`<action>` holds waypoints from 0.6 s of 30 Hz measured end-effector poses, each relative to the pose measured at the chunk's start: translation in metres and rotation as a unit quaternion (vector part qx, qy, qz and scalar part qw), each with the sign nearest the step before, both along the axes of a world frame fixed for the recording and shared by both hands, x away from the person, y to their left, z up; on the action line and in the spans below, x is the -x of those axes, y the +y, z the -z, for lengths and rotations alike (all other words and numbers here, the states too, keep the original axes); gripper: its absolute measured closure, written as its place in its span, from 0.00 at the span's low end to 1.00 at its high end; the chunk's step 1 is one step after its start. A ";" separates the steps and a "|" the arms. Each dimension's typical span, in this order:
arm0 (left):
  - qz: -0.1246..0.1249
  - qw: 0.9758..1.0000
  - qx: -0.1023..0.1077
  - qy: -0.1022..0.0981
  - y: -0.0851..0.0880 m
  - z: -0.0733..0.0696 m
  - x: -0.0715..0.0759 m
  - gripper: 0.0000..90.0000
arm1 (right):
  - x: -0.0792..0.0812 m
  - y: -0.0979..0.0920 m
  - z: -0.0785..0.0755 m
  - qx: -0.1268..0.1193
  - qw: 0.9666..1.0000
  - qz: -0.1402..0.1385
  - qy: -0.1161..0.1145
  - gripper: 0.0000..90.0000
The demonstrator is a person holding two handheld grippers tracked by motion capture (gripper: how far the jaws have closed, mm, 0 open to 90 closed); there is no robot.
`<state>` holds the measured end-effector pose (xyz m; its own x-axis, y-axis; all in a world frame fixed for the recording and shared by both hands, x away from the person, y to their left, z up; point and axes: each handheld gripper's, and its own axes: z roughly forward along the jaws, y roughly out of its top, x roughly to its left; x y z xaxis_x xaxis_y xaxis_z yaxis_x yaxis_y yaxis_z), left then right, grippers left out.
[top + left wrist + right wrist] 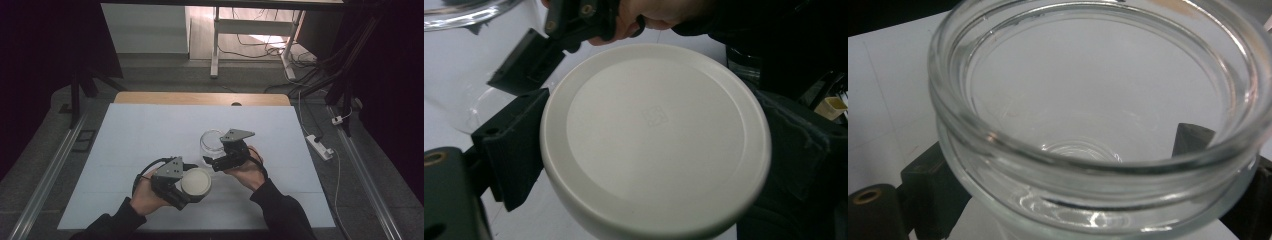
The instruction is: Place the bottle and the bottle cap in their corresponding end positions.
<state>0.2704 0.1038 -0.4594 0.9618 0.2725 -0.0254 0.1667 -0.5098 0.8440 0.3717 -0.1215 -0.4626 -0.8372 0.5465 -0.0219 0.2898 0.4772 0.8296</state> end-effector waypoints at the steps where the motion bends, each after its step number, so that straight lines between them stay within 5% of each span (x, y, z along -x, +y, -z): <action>1: 0.000 1.000 0.000 0.000 0.000 0.000 0.000 0.10 | -0.001 0.001 0.000 0.000 1.000 0.000 0.000 0.08; 18: -0.009 1.000 -0.025 -0.003 -0.014 0.029 -0.009 0.09 | -0.024 0.013 0.007 0.008 1.000 0.019 0.000 0.08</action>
<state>0.2796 0.0896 -0.4883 0.9570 0.2901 -0.0059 0.1711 -0.5479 0.8188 0.3953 -0.1086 -0.4691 -0.8164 0.5767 -0.0307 0.3079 0.4796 0.8217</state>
